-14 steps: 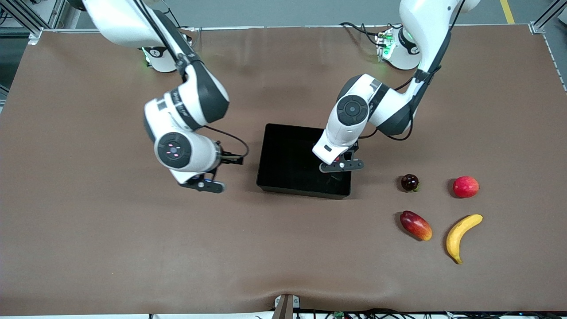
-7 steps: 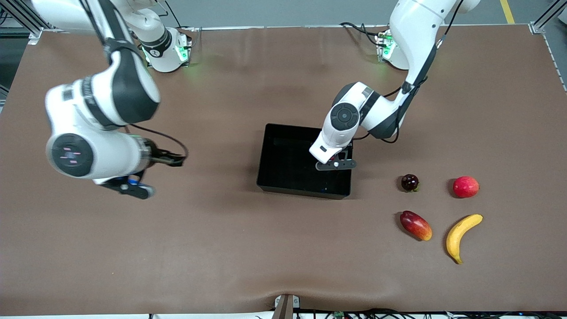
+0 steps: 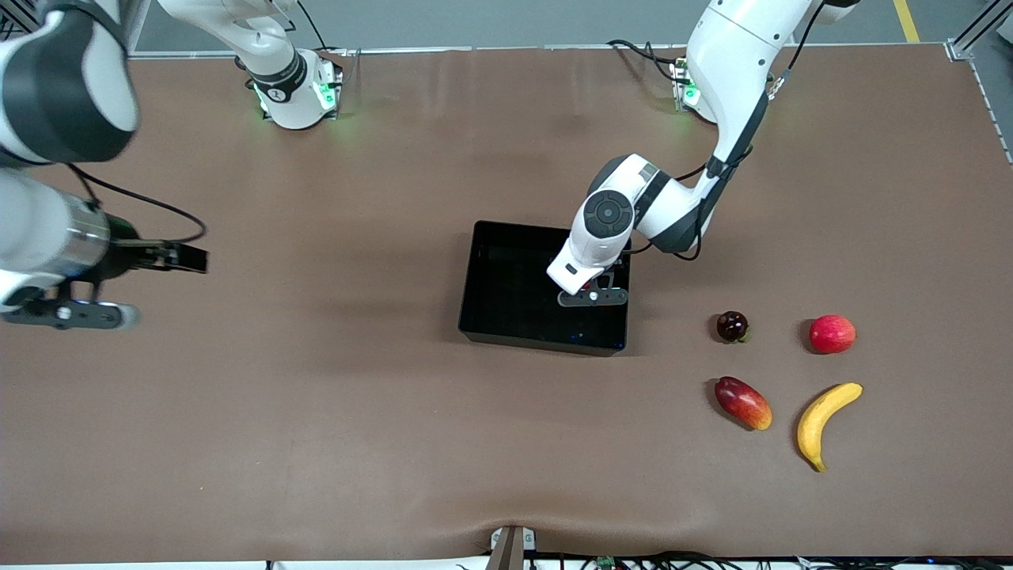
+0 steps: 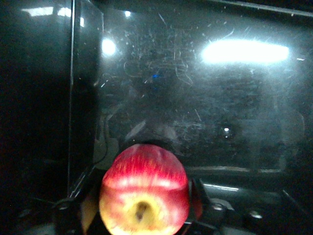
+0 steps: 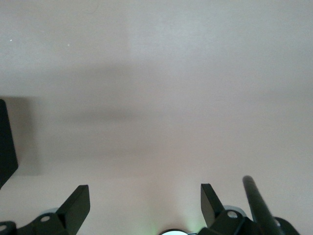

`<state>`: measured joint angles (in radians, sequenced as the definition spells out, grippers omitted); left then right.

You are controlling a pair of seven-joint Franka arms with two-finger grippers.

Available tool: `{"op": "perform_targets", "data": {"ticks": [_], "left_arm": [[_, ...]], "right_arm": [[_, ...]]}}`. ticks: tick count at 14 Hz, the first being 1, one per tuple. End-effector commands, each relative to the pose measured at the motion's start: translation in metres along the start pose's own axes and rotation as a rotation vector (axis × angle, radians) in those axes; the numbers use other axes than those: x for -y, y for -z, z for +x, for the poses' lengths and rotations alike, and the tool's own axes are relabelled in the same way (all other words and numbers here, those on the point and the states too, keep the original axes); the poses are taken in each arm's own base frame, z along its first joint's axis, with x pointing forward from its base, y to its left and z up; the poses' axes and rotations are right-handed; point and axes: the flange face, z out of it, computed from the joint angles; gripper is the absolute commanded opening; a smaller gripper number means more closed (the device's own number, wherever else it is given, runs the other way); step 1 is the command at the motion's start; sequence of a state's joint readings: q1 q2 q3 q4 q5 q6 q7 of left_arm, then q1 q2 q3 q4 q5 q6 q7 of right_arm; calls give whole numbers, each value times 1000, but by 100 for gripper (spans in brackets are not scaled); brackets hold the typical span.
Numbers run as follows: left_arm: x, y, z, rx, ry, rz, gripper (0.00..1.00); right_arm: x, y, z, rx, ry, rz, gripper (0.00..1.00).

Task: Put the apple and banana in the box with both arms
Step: 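Open the left gripper to release the apple inside the box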

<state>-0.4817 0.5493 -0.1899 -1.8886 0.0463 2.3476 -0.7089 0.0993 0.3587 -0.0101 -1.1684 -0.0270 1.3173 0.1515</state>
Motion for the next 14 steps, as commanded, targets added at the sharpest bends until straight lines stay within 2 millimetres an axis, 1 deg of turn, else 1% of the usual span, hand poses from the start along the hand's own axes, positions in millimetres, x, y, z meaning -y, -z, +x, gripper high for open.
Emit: {"op": "perform_targets", "data": {"ticks": [1,2,3,4,5,6,7,8,9,10,11,12,14], "left_arm": [[-3,23,0,-27,11,8,100],[-1,42,3,-31,15,13,100],[1,62,3,-33,15,20,100],[3,87,6,-43,18,19,100],[10,111,13,-48,28,22,100],[22,140,28,-63,40,9,100],[34,161,42,-63,43,0,100],[49,178,55,-61,41,-1,100],[72,189,71,-65,46,-3,100],[95,195,85,-72,45,-8,100],[120,197,97,-74,31,-9,100],[151,197,111,-74,13,-7,100],[205,192,132,-74,-42,0,100]], "right_arm": [[-40,26,-23,-37,-35,8,100],[-49,26,-26,-34,-47,14,100],[-51,28,-29,-36,-46,12,100],[-54,32,-36,-42,-50,9,100],[-56,34,-43,-48,-52,8,100],[-58,34,-50,-56,-54,8,100],[-57,34,-57,-77,-52,8,100],[-58,28,-65,-99,-51,10,100],[-58,22,-74,-134,-49,14,100],[-58,14,-83,-161,-48,16,100],[-58,10,-89,-177,-47,18,100],[-59,6,-91,-180,-46,18,100],[-68,5,-91,-182,-63,22,100]]}}
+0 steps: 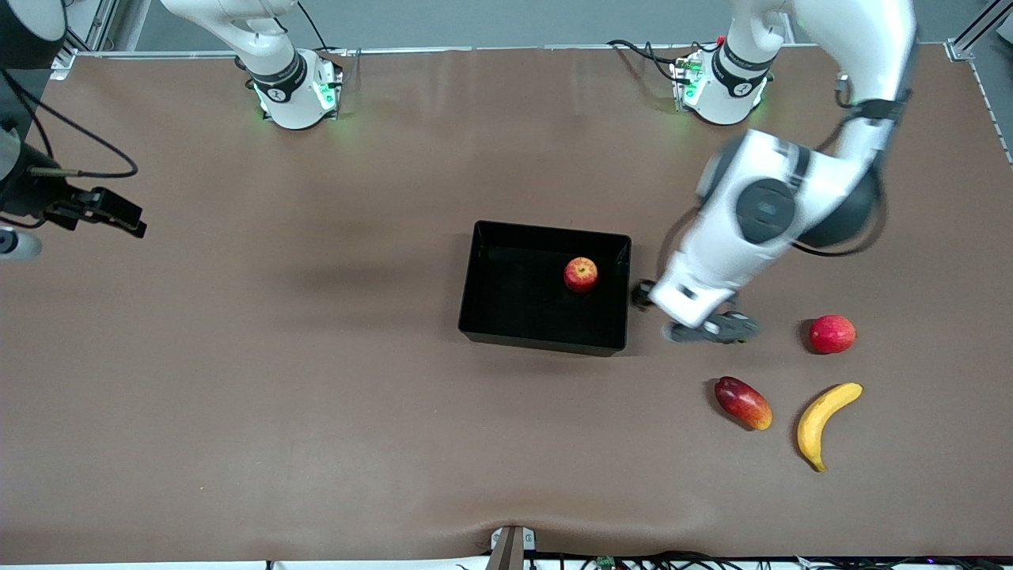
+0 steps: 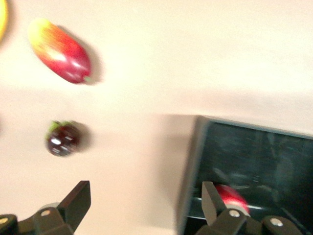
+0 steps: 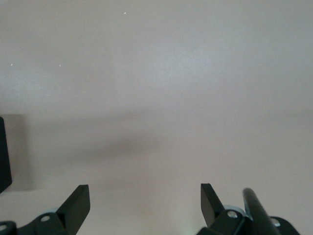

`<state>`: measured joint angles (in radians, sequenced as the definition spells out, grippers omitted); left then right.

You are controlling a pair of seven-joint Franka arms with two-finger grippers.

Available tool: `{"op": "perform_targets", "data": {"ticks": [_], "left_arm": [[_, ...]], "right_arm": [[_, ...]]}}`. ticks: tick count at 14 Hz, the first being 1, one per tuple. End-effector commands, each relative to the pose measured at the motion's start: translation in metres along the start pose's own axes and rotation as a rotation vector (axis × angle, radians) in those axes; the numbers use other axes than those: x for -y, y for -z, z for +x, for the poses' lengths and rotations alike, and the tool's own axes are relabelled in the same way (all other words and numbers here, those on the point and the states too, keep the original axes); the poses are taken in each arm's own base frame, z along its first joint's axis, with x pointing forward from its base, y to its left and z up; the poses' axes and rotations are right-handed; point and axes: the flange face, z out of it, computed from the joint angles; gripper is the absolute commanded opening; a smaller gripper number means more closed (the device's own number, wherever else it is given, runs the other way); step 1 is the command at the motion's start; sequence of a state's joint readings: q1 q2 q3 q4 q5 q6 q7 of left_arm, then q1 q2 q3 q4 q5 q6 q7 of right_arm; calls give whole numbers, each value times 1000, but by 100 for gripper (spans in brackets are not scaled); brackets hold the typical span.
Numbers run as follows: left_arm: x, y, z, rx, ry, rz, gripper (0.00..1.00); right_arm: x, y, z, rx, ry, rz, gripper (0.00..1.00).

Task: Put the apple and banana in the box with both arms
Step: 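Move the left gripper over the yellow banana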

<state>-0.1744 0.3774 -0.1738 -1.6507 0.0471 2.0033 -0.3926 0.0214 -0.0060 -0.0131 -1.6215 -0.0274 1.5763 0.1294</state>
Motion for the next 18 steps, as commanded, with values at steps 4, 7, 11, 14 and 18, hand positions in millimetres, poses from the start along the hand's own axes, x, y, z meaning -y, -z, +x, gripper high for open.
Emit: {"op": "perform_targets", "data": {"ticks": [4,7,11,14,18], "left_arm": [[126,-36,53,-39,-152,-5,100],[188,-81,76,-92,-279,27,100],[257,-126,115,-137,-550,81,100],[263,-134,129,-148,-696,96,100],[276,-170,134,-191,-864,118,100]], "right_arm": [[-33,-7,-8,-21,71,-2,100],[-31,-7,-7,-18,80,0,100],[-32,-5,-7,-18,80,-2,100],[-30,-5,-7,-18,82,-2,100],[-28,-5,-7,-18,85,-2,100]]}}
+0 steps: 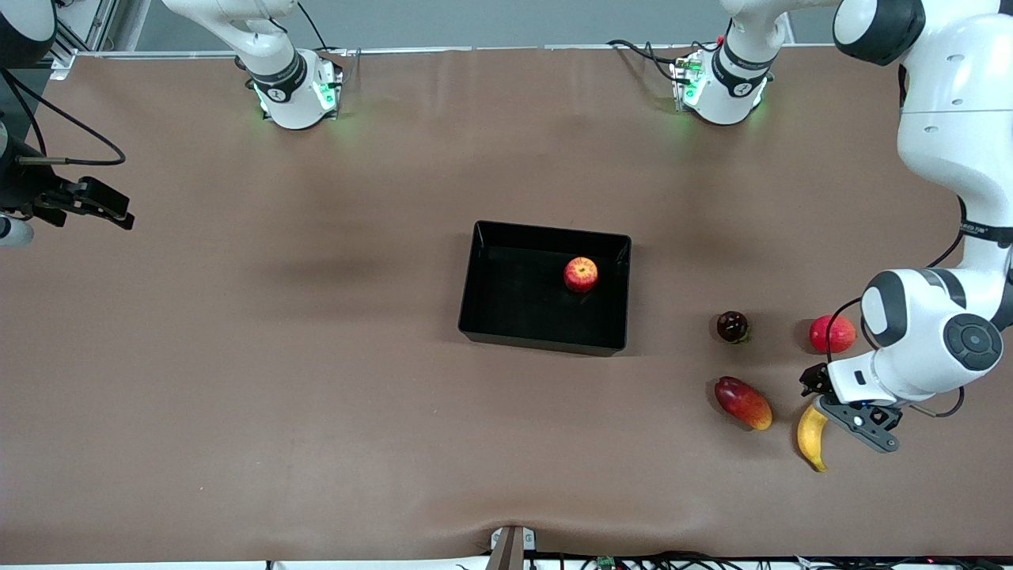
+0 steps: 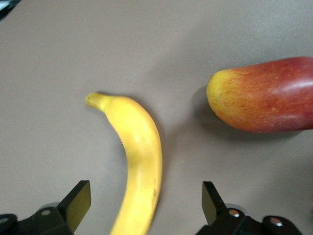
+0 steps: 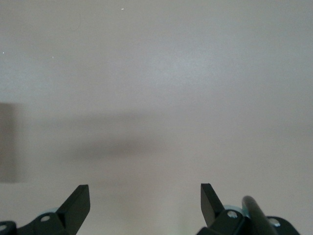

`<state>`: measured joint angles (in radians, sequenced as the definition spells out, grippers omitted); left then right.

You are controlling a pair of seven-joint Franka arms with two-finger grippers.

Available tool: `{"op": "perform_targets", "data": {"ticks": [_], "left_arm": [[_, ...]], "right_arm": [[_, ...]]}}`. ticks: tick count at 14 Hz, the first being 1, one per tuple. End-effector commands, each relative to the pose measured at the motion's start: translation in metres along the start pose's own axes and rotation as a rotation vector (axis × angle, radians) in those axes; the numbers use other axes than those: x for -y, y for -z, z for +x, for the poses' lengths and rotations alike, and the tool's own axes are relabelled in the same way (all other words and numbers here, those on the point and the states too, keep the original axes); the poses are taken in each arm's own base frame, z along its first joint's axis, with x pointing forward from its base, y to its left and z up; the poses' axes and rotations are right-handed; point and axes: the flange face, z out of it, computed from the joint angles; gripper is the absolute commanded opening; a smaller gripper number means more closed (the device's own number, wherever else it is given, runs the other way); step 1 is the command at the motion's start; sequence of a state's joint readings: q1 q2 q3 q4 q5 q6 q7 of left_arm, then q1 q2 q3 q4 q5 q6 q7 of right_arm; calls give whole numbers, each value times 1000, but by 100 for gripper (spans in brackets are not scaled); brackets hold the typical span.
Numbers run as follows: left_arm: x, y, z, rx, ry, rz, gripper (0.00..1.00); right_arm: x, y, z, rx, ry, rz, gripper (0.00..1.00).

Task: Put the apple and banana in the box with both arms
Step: 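Move the left gripper over the yellow banana, then close the left gripper on the banana and lift it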

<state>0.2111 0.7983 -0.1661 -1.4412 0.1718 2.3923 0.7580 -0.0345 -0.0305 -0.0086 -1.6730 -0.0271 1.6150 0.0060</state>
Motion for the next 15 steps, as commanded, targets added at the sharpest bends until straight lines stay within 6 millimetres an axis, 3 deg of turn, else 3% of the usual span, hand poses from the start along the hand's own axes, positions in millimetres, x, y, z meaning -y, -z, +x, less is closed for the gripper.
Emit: {"op": "perform_targets", "data": {"ticks": [1,2,4,5,7,9,12,15], "left_arm": [[7,-22,-3,-18,-67,24,100],[6,-28,-4,-18,-93,26,97],[5,-34,-5,-22,-131,28,71],[5,-34,-5,-23,-132,29,52],[12,-32,-11,-14,-124,39,1],[17,-15,-9,-20,-131,59,0],[11,44,10,-10,-134,45,0],[-18,111,42,-16,-63,18,0]], "right_arm": [[0,3,-5,-6,9,-5,100],[0,3,-5,-4,9,-5,100],[0,3,-5,-4,9,-5,100],[0,3,-5,-4,11,-5,100],[0,3,-5,-6,11,-5,100],[0,3,-5,-4,9,-5,100],[0,3,-5,-4,9,-5,100],[0,3,-5,-4,9,-5,100]]}}
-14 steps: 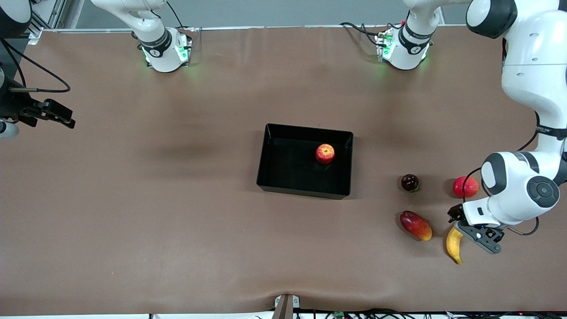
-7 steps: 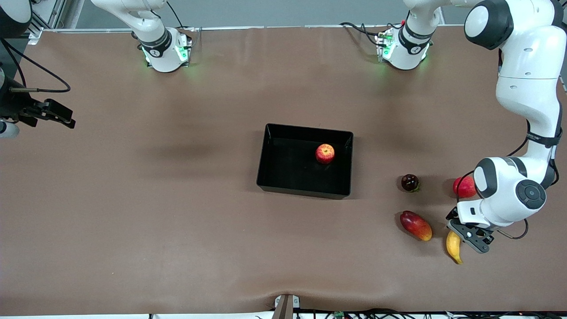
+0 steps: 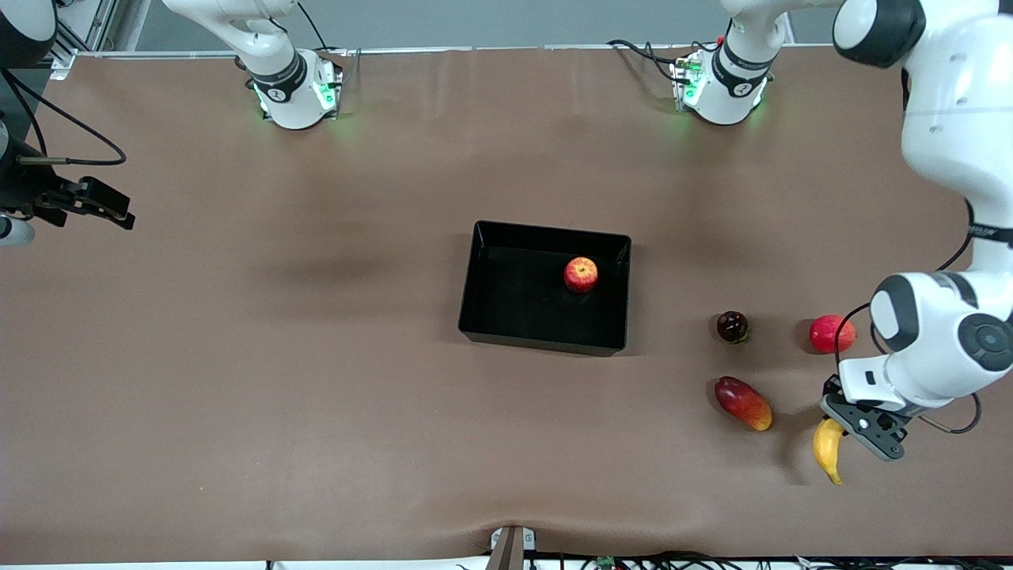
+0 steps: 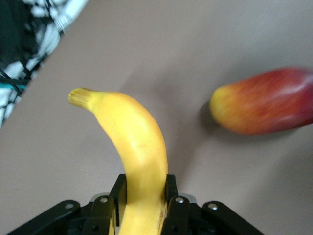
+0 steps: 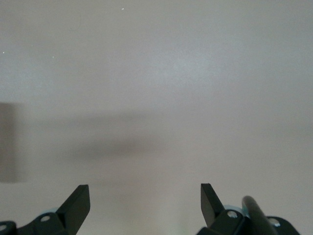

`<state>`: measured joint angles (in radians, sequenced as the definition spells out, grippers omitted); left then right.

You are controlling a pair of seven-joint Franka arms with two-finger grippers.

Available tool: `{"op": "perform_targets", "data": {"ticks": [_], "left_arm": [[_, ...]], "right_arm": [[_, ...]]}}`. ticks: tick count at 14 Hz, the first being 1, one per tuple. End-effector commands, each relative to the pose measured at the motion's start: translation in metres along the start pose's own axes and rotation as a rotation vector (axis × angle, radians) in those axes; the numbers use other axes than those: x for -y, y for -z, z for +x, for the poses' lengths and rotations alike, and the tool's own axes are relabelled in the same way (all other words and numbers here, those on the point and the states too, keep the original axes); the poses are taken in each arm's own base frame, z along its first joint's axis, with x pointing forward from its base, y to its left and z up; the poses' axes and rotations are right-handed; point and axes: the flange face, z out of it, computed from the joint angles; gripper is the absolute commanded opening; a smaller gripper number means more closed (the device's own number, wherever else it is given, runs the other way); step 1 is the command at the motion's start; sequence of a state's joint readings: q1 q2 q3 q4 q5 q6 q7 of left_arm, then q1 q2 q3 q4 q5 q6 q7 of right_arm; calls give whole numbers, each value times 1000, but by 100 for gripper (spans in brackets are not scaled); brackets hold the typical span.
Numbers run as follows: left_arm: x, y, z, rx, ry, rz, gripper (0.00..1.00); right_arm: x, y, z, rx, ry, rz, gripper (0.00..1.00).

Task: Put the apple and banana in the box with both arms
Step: 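Close the left gripper on the banana and lift it, then carry the banana over the box and lower it inside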

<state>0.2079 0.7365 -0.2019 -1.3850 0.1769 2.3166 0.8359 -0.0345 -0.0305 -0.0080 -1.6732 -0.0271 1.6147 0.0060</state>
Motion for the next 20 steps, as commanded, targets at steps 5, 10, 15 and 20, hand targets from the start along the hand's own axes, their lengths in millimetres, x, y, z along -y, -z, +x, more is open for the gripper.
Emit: {"op": "perform_targets", "data": {"ticks": [5,10,15,20], "left_arm": [[-105,120,87,73,263,-134,0],[-257,126,184,127,558,-184,0],[-411,97,244,180,744,-89,0],[-518,65,273,118,772,-103,0]], "right_arm": [[-1,3,-5,-3,9,-5,100],[-2,3,-5,-3,7,-5,100],[-2,3,-5,-3,7,-5,100],[-4,2,-5,-3,3,-5,100]]}}
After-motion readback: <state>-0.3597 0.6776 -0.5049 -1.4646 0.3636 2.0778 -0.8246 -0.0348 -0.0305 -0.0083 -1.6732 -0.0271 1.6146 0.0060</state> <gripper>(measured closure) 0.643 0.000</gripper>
